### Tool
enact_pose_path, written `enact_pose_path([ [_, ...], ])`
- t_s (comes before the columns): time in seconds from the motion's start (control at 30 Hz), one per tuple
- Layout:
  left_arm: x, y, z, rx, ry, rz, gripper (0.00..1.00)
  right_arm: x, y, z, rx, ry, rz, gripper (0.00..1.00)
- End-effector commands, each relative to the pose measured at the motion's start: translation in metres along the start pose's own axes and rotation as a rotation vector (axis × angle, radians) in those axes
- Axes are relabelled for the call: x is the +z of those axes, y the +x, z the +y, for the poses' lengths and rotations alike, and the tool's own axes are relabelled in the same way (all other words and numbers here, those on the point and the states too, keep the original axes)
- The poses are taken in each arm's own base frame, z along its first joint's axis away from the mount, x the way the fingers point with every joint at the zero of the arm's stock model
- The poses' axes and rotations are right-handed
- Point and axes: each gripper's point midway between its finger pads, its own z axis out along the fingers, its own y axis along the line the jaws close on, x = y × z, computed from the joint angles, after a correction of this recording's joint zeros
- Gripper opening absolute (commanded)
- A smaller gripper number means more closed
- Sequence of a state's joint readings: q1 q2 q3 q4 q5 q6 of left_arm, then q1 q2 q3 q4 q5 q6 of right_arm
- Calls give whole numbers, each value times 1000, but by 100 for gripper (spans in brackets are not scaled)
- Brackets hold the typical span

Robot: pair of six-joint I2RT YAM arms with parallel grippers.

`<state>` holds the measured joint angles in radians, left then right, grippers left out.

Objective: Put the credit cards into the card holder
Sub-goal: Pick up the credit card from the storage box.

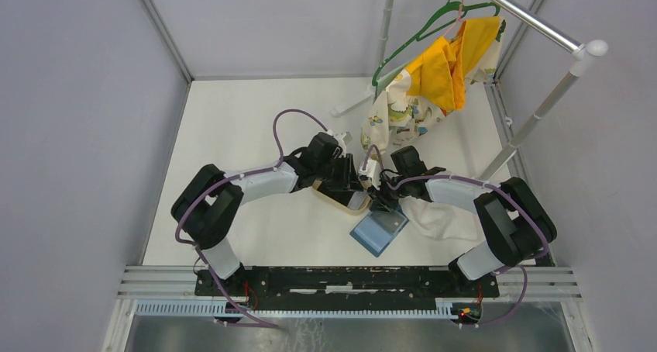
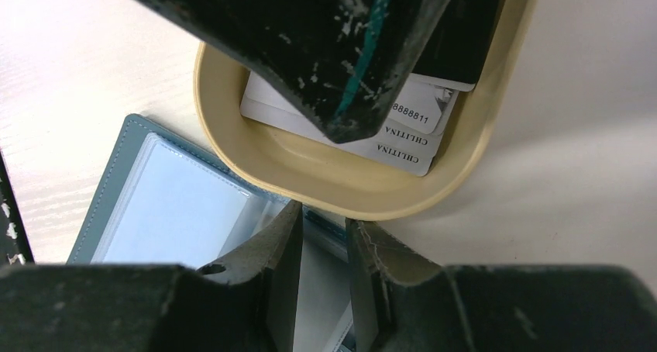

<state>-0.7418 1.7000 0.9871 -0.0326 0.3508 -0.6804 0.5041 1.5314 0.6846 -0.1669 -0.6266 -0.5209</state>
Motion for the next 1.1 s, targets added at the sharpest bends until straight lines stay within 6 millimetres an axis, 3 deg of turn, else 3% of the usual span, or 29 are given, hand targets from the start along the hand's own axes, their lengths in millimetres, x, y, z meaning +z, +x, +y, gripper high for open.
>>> enact_pose_path([
  [0.0, 6, -3, 2, -6, 1, 2, 36, 0, -20, -9, -50, 17, -47, 32],
  [0.1, 5, -6, 8, 15, -41, -8, 43, 0, -20, -9, -52, 17, -47, 32],
  [0.3, -15, -32, 29, 130, -228, -89, 62, 0, -19, -9, -50, 16, -44, 32],
  [0.4, -11, -29, 39, 170, -268, -50, 71, 1, -18, -9, -48, 14, -42, 32],
  [0.63, -1, -23, 49, 208, -310, 1, 83, 1, -18, -9, -48, 14, -39, 32],
  [0.9, 9, -16, 59, 261, -463, 23, 86, 2, -17, -9, -43, 8, -34, 32],
  [1.07, 10, -13, 61, 287, -516, 29, 79, 2, -17, -9, -46, 7, -34, 33],
])
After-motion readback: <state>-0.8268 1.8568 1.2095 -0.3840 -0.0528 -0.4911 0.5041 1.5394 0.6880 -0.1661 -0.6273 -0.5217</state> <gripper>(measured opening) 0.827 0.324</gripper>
